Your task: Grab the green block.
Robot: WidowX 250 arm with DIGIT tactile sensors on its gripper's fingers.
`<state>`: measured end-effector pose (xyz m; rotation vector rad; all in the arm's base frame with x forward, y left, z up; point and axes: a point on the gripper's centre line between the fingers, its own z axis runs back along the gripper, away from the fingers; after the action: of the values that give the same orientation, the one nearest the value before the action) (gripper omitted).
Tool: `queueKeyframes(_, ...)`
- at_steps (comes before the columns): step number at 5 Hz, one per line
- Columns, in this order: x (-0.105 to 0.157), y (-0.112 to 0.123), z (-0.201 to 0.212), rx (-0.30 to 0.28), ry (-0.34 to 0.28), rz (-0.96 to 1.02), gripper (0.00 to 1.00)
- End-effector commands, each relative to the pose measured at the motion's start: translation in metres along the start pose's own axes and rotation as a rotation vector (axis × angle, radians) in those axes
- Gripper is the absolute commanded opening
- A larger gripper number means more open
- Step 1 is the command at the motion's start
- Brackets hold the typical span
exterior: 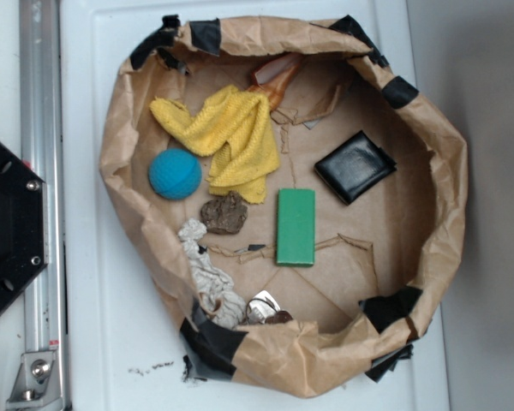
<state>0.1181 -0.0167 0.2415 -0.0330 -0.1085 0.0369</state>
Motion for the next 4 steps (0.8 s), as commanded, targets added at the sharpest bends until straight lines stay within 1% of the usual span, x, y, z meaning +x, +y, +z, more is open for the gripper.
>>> queueKeyframes(1, 0.000, 0.000, 0.000, 0.000, 0.000, 0.000, 1.00)
queueKeyframes(2, 0.025, 0.018, -0.052, 0.066, 0.033, 0.145, 1.00)
queueKeyframes(3, 0.041, 0.027, -0.099, 0.045, 0.074, 0.309, 1.00)
queueKeyframes(4, 0.071, 0.028, -0.114, -0.039, 0.001, 0.511, 1.00)
